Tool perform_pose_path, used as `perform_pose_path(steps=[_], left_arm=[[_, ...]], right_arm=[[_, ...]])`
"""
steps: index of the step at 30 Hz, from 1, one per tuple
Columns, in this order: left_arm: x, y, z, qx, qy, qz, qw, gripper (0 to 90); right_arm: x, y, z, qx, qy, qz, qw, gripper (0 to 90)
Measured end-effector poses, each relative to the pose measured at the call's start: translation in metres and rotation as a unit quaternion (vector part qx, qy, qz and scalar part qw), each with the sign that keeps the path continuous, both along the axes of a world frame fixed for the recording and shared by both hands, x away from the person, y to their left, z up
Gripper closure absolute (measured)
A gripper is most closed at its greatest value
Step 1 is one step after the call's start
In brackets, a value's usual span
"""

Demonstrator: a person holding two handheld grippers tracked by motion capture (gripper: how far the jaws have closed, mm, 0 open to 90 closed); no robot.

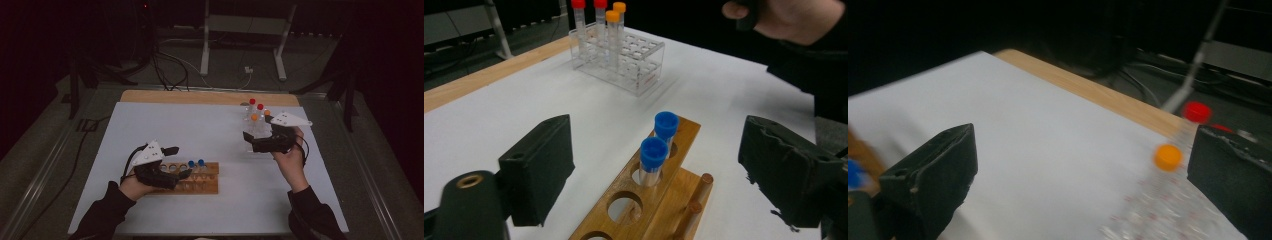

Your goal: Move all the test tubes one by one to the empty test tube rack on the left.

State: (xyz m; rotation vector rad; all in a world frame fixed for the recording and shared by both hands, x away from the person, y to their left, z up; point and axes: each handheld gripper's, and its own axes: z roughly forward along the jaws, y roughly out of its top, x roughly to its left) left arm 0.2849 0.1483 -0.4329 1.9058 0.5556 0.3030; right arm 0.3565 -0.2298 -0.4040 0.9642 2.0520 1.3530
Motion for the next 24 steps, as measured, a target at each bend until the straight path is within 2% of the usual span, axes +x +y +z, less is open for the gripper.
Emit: perform_pose_path(steps=[4, 7, 11, 13, 15, 16, 18, 24], left_arm=[[-0.001, 0.002, 0.002, -0.001, 0.003, -0.008, 1.0, 2.4], [-0.002, 0.003, 0.003, -0.005, -0.002, -0.007, 1.0, 2.4], [-0.002, 0.004, 0.004, -0.004, -0.006, -0.001, 1.0, 2.4], [-0.002, 0.004, 0.004, -0.007, -0.006, -0.002, 1.0, 2.4], [-0.002, 0.005, 0.005, -0.007, -0.008, -0.002, 0.9999, 2.5], [-0.002, 0.005, 0.005, -0.007, -0.007, -0.002, 0.9999, 2.4], [-0.002, 0.006, 0.005, -0.009, -0.007, -0.001, 0.9999, 2.5], [-0.001, 0.007, 0.005, -0.012, -0.006, 0.001, 0.9999, 2.5]], right_arm=[[0.014, -0.004, -0.014, 0.005, 0.022, -0.027, 0.9994, 0.0], [0.024, -0.006, -0.025, -0.001, 0.038, -0.041, 0.9984, 1.1], [0.035, -0.007, -0.037, -0.011, 0.056, -0.061, 0.9965, 9.2], [0.039, -0.009, -0.042, -0.015, 0.062, -0.071, 0.9954, 16.1], [0.043, -0.011, -0.045, -0.012, 0.072, -0.083, 0.9939, 24.6], [0.045, -0.012, -0.046, -0.006, 0.075, -0.085, 0.9936, 27.1], [0.049, -0.014, -0.048, -0.009, 0.079, -0.093, 0.9925, 30.3], [0.058, -0.01, -0.051, -0.024, 0.087, -0.097, 0.9912, 44.8]])
